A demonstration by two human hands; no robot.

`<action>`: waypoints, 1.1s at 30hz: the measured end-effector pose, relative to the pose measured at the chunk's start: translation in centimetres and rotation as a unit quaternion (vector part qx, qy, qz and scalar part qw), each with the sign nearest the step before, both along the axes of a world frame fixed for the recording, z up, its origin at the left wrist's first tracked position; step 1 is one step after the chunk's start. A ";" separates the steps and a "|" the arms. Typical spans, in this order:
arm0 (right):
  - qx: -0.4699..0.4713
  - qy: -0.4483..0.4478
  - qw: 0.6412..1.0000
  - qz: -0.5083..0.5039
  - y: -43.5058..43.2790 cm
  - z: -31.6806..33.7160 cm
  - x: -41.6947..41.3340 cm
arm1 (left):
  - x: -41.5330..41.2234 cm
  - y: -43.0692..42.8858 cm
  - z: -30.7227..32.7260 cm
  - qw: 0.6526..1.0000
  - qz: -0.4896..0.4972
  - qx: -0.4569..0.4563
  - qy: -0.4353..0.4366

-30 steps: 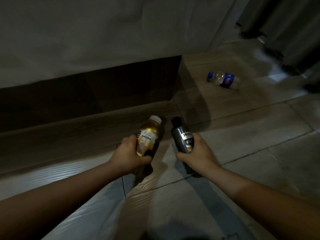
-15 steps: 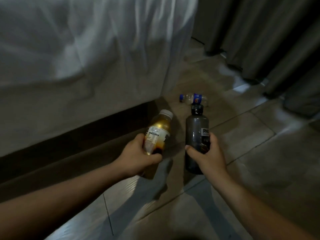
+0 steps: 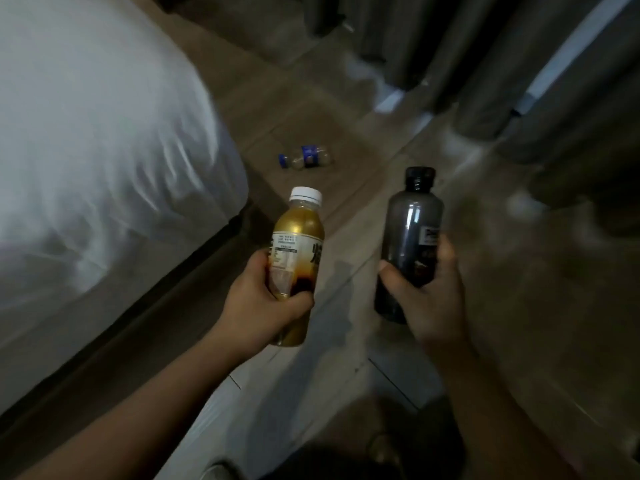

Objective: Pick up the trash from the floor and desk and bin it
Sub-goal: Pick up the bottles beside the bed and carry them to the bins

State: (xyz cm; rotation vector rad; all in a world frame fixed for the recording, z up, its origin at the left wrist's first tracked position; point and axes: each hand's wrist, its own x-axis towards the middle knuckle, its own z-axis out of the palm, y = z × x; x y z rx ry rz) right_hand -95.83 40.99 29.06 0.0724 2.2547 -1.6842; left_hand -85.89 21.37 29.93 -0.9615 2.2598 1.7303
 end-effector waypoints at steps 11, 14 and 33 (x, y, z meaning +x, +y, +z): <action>-0.052 0.044 0.997 0.032 0.4 33.7 3.0 | 0.7 1.6 33.5 0.996 -0.022 -0.042 0.076; -0.064 0.090 0.993 0.033 -0.6 43.3 2.7 | 0.6 1.2 43.0 0.991 -0.017 -0.063 0.117; -0.217 0.394 0.880 0.151 -7.8 89.0 9.6 | 10.1 -8.2 86.8 0.872 0.013 -0.158 0.463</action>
